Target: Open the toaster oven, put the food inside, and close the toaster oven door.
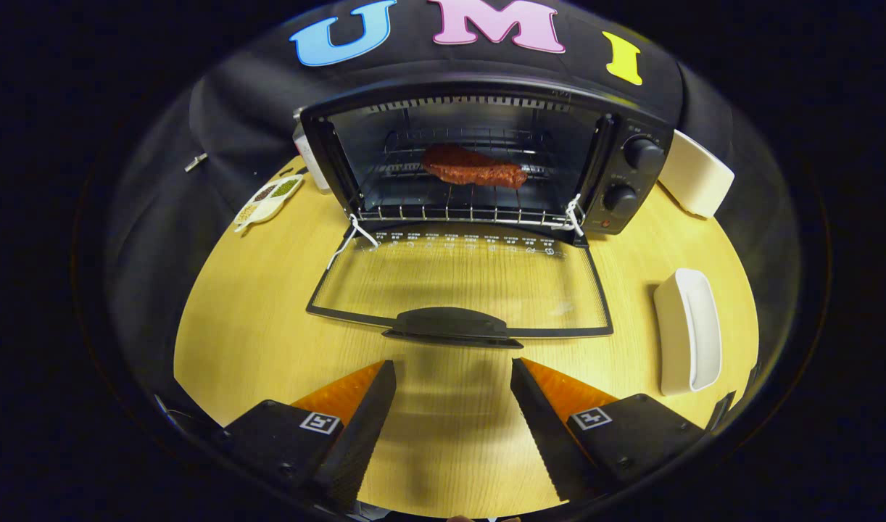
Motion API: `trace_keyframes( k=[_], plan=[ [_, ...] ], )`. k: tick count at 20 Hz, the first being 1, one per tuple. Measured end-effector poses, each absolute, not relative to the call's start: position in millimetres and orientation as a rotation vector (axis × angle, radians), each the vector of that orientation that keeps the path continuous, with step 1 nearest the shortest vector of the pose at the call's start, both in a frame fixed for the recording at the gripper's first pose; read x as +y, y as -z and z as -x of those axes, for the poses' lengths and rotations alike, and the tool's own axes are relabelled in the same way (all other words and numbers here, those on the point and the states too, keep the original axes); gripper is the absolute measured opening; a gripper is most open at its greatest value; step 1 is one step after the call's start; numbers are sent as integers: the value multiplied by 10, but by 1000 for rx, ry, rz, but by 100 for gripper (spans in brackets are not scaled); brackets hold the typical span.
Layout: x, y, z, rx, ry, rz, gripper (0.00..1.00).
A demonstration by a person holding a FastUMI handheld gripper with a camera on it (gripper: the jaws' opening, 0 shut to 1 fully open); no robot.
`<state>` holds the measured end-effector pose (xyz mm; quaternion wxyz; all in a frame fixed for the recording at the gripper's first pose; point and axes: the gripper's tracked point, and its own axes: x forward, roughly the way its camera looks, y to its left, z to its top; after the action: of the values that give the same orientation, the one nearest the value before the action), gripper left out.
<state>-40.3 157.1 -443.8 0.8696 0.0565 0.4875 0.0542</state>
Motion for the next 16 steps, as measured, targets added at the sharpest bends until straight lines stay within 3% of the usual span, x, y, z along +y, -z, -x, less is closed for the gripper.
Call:
trace_keyframes(
  k=[7,16],
  plan=[
    [1633,4751,221,1076,-40,-94,99],
    [1502,4612,193,1012,15,-112,97]
  ],
)
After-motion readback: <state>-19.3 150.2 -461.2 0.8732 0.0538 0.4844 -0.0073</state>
